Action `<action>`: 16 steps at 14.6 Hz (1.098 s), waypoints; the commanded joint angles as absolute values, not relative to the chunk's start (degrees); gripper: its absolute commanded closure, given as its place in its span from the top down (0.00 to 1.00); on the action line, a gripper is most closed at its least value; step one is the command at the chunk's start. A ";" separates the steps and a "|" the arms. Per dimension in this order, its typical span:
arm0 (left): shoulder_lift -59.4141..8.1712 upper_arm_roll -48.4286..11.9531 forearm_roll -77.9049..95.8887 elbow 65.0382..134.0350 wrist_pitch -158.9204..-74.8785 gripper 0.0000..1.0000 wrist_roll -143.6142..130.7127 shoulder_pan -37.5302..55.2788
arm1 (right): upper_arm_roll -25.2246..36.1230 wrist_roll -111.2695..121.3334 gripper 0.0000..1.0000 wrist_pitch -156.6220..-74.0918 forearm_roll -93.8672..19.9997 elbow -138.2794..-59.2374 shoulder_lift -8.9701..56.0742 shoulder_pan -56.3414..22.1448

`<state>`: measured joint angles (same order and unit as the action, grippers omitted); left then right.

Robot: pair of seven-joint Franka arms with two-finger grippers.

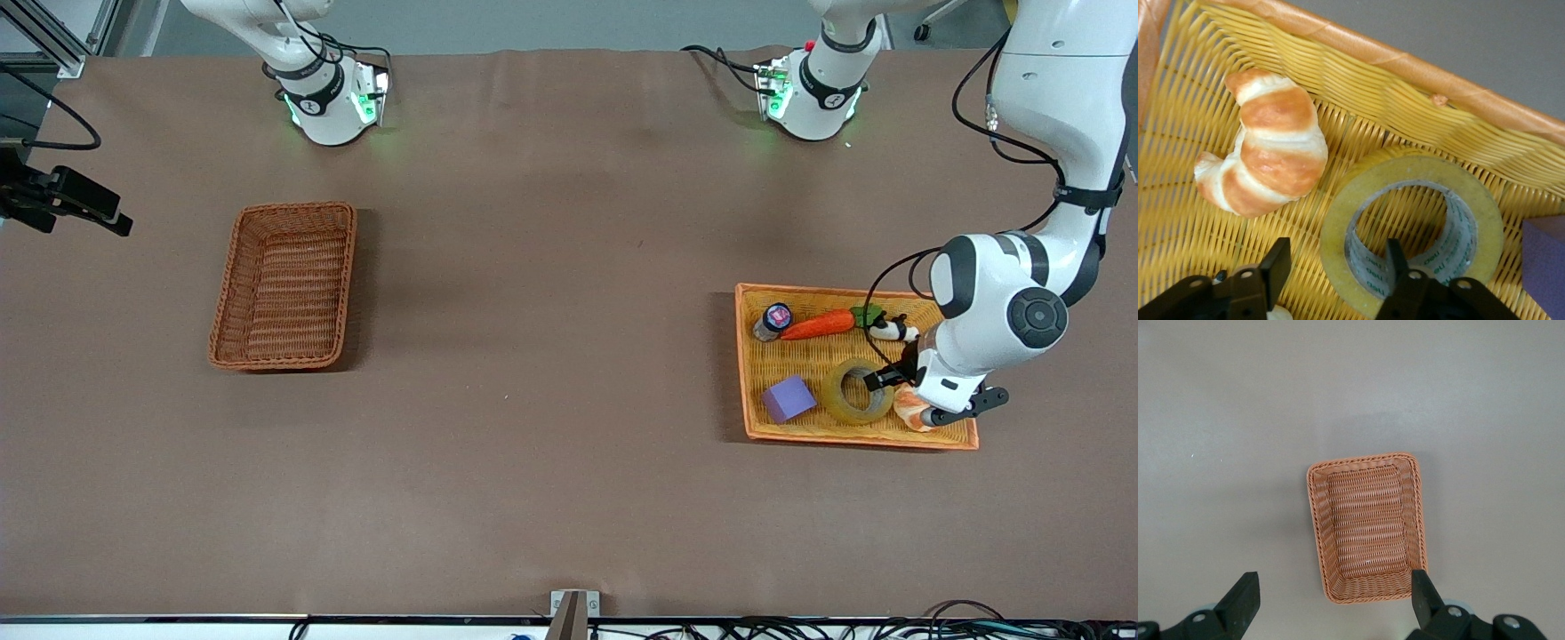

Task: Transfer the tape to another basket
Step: 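Lower the left gripper and grasp the yellow tape roll, then lift the tape roll with the left gripper and carry it off the tray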

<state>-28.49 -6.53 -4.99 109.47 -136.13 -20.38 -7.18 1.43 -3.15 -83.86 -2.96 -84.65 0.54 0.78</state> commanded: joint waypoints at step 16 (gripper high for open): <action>-26.11 -13.86 -5.89 91.78 -111.66 0.00 -23.28 -6.59 | 0.88 -2.37 1.00 -83.58 -3.08 -84.73 0.44 1.85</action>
